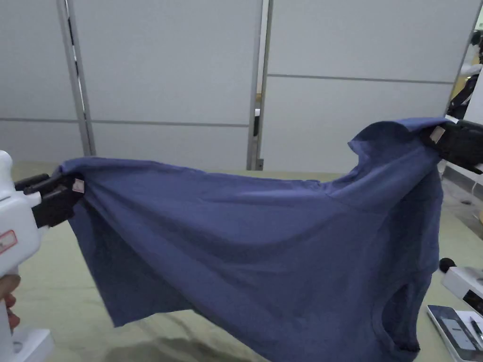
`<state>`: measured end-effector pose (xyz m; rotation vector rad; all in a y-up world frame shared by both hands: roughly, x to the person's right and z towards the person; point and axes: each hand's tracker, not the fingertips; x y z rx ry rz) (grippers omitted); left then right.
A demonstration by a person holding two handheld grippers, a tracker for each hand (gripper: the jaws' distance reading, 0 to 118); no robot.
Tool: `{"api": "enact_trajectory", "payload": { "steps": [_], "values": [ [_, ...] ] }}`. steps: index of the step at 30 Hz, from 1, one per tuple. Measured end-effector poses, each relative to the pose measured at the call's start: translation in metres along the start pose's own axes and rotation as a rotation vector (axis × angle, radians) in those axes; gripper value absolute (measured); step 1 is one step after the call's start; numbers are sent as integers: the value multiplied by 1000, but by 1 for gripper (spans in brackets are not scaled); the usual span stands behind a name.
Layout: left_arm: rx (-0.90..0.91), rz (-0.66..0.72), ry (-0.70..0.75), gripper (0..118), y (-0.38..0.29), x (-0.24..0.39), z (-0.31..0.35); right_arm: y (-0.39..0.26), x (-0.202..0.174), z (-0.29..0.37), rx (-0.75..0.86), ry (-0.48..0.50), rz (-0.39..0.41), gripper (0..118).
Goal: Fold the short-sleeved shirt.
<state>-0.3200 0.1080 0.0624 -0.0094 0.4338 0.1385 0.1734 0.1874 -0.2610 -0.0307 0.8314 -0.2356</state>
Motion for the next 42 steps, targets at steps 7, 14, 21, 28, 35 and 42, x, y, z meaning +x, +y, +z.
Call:
{"api": "enact_trajectory", "payload": {
  "steps": [7,14,21,28,35,42],
  "values": [
    [159,-135,11,10,105,32,56,71,-13,92,209,9,-48,4],
    [179,-260,-10,10,148,51,98,111,-15,128,308,7,-52,4],
    [166,-249,-3,10,148,47,93,124,-13,105,298,24,-35,4],
    [105,-236,29,10,141,14,38,132,-22,39,241,32,-15,4],
    [28,-212,68,10,142,-3,-52,142,-25,-73,155,-11,52,4],
    [-46,-226,104,10,156,-22,-189,142,-15,-207,106,-37,38,4]
  ]
}}
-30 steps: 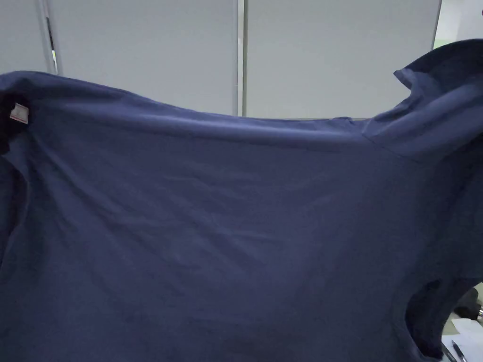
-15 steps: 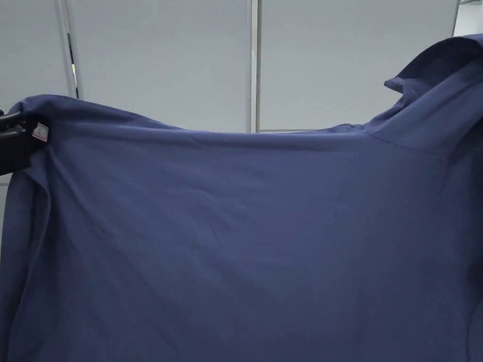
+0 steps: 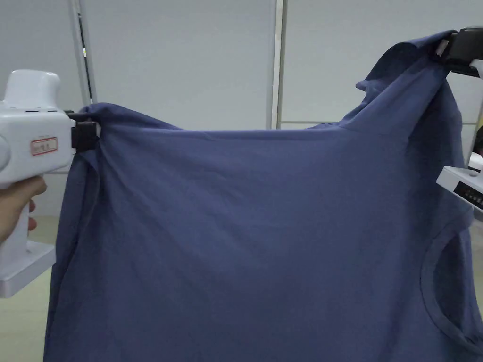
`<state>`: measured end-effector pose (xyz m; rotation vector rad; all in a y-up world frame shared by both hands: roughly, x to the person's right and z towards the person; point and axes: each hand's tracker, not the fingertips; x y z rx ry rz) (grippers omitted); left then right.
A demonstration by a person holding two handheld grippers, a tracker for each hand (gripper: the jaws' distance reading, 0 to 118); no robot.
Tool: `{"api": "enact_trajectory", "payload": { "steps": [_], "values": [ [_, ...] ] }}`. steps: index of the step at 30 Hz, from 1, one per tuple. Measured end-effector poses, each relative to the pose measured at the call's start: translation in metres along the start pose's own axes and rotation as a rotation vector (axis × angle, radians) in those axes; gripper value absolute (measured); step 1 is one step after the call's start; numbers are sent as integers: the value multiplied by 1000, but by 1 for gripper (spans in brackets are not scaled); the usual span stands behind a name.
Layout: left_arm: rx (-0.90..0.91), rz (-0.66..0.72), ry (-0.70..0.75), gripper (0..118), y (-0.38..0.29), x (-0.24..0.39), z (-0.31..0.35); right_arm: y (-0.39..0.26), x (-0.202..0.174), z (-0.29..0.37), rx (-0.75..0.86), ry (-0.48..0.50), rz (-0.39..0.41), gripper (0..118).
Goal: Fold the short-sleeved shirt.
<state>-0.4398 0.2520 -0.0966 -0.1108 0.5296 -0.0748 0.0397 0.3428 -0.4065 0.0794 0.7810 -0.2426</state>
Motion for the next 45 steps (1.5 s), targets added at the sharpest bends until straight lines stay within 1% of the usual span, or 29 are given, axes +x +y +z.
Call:
{"api": "enact_trajectory", "payload": {
  "steps": [2,4,6,7,9,11,13,14,15,17,20,21,23,25,29,32,33,35,37,38,40,43,45],
  "values": [
    [-25,-13,9,10,5,-1,-43,-3,7,-42,2,0,-5,4],
    [-51,-21,22,10,9,2,-81,-9,9,-78,-9,-24,12,4],
    [-87,-62,57,10,13,5,-119,-16,14,-107,-15,-46,8,4],
    [-86,-68,53,10,14,7,-138,-21,17,-124,-15,-57,1,4],
    [-91,-50,51,10,16,11,-170,-33,19,-154,-33,-115,24,4],
    [-82,-9,48,10,19,13,-202,-43,23,-184,-38,-131,24,4],
    [-78,13,59,10,19,18,-229,-53,27,-211,-44,-169,61,4],
    [-69,-14,76,10,21,19,-242,-58,29,-223,-46,-185,64,4],
    [-75,-3,83,10,23,20,-253,-61,30,-231,-52,-195,71,4],
    [-74,77,82,10,24,18,-270,-69,33,-247,-59,-195,67,4],
    [-62,141,106,10,20,17,-281,-85,34,-256,-62,-211,85,4],
    [-64,142,116,10,19,18,-284,-90,33,-256,-62,-208,82,4],
    [-84,141,121,10,17,20,-288,-102,31,-257,-76,-208,108,4],
    [-84,131,115,10,13,20,-283,-111,30,-255,-90,-203,117,4],
    [-72,102,100,10,2,24,-269,-133,26,-236,-116,-189,115,4],
    [-99,93,74,10,-22,25,-257,-156,21,-211,-136,-160,109,4],
    [-103,93,69,10,-32,26,-251,-164,21,-212,-141,-129,105,4],
    [-117,90,54,10,-53,26,-237,-180,20,-192,-160,-90,93,4],
    [-129,101,33,10,-77,24,-218,-196,16,-160,-162,-102,114,4],
    [-134,100,24,10,-90,24,-208,-206,16,-145,-165,-86,119,4],
    [-147,80,25,10,-116,22,-187,-225,16,-119,-180,-88,137,4],
    [-179,64,5,10,-160,18,-154,-263,25,-77,-204,-73,83,4],
    [-201,79,-9,10,-192,13,-130,-289,29,-44,-215,-84,66,4]
  ]
}}
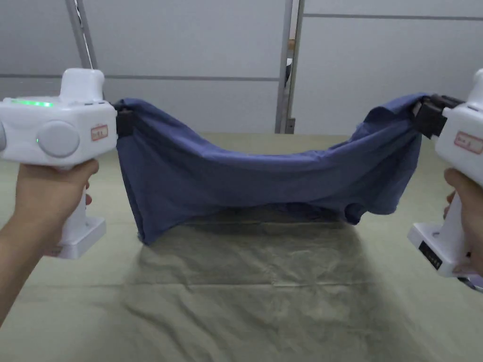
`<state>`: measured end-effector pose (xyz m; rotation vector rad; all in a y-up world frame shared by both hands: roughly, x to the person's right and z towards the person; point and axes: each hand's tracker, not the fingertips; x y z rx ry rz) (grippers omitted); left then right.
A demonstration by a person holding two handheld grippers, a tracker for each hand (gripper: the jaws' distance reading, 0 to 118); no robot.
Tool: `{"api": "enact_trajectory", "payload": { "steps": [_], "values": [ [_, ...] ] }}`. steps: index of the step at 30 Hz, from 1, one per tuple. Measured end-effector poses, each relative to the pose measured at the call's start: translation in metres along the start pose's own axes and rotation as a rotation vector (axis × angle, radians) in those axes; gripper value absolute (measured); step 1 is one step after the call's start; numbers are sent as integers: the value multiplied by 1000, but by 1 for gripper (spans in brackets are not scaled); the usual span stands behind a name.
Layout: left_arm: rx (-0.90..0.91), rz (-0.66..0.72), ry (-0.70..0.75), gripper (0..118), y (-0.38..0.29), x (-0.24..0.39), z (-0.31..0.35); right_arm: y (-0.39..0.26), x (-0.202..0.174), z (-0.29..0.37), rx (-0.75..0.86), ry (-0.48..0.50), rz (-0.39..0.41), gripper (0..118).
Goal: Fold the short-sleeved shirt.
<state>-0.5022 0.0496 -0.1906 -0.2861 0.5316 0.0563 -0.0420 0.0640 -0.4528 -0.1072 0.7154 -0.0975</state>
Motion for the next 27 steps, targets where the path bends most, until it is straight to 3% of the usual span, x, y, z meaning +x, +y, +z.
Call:
{"api": "enact_trajectory", "payload": {
  "steps": [13,17,27],
  "values": [
    [-132,49,-54,10,-216,-5,122,-176,-3,185,-162,-2,-17,4],
    [-171,-25,-38,10,-256,-1,164,-211,-7,228,-237,18,71,4],
    [-289,20,61,10,-327,11,213,-282,-14,273,-361,-68,28,4]
  ]
}}
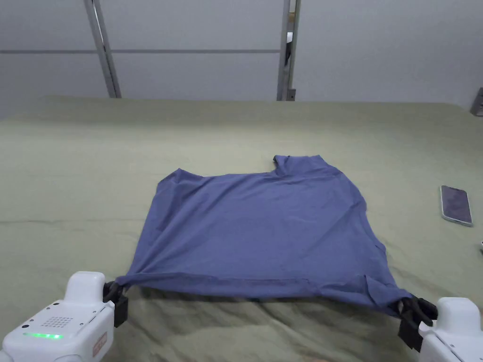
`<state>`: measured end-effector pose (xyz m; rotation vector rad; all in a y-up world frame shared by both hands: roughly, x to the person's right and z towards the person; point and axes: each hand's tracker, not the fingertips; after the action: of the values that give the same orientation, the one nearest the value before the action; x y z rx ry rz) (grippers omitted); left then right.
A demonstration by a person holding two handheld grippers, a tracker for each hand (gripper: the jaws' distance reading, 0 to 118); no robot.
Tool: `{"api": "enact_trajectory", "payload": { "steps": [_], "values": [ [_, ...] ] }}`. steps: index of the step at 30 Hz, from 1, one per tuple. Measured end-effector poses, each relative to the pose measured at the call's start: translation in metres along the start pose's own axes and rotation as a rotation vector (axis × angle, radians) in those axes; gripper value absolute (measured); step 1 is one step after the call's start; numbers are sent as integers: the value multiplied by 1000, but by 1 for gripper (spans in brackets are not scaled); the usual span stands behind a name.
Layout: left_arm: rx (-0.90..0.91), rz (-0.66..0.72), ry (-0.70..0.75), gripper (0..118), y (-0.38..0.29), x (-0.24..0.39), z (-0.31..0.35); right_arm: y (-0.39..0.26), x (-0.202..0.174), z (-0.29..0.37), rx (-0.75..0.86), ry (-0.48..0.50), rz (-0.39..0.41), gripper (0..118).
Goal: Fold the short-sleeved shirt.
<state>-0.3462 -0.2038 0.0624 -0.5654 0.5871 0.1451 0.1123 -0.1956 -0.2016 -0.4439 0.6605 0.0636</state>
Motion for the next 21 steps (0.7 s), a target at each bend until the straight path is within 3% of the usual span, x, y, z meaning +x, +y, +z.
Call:
{"api": "enact_trajectory", "payload": {
  "steps": [3,4,5,6,7,8,10,13,16,19,20,21],
  "values": [
    [-32,14,30,12,-4,6,-2,-11,1,-13,-45,-43,-27,6],
    [-47,22,53,16,-3,9,0,-12,1,-15,-51,-54,-26,18],
    [-61,38,56,25,0,9,3,-12,3,-17,-68,-78,-31,41],
    [-56,59,53,69,3,8,9,-9,4,-16,-79,-98,-33,94],
    [-35,93,40,112,7,6,15,-4,5,-13,-95,-106,-48,118],
    [-36,112,21,118,13,3,21,2,7,-7,-94,-106,-67,118],
    [61,118,-49,118,32,-1,45,26,4,26,0,-111,-90,118],
    [130,61,-41,118,58,5,85,69,1,67,10,-117,-98,118],
    [204,-22,14,118,72,19,130,100,-10,106,53,-126,-27,118],
    [139,-29,-49,118,77,30,152,85,0,87,-15,-29,37,117],
    [117,0,-60,115,74,24,147,83,-1,87,-14,-6,44,107],
    [120,17,-44,67,73,25,146,92,-17,104,8,-38,67,59]
  ]
}}
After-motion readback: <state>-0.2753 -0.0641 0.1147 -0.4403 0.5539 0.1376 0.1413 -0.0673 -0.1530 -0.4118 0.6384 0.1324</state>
